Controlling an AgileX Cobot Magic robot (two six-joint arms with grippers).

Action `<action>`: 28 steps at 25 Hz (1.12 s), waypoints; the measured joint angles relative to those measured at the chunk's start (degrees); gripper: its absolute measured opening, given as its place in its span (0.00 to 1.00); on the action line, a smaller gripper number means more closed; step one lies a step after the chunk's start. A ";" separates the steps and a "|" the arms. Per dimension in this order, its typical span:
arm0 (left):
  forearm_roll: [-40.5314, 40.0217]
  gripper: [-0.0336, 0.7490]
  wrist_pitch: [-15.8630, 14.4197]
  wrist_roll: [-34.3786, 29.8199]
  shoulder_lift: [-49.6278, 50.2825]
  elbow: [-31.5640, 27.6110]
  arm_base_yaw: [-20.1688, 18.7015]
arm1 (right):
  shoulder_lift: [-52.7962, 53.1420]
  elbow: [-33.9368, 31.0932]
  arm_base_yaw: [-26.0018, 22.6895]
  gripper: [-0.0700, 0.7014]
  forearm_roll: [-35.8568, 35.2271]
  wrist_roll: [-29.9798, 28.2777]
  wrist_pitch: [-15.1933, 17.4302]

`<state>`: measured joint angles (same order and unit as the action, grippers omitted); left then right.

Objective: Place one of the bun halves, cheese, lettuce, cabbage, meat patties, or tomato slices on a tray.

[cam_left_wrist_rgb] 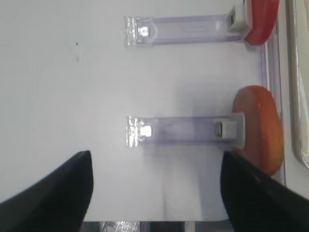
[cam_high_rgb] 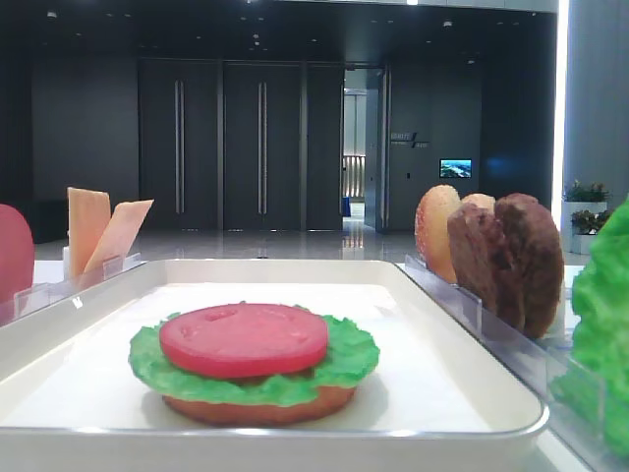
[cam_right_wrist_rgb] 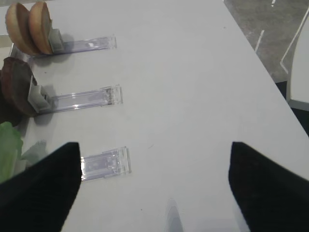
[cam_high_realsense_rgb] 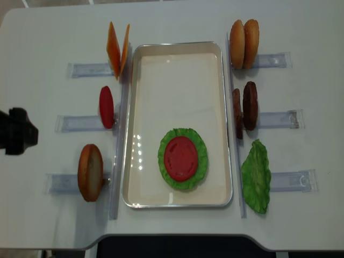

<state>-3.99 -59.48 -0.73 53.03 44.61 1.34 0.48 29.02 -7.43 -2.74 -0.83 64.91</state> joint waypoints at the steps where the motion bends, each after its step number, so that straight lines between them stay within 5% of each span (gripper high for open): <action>1: 0.13 0.85 -0.27 0.00 -2.09 -1.62 0.00 | 0.00 0.00 0.00 0.85 0.00 0.00 0.00; 12: 0.74 0.85 -4.74 0.06 -27.58 -15.91 0.00 | 0.00 0.00 0.00 0.85 0.00 0.00 0.00; 28: 0.75 0.85 -4.39 0.13 -43.97 -16.88 0.00 | 0.00 0.00 0.00 0.85 0.00 0.00 0.00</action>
<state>-3.24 -63.88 -0.60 9.05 27.73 1.34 0.48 29.02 -7.43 -2.74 -0.83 64.91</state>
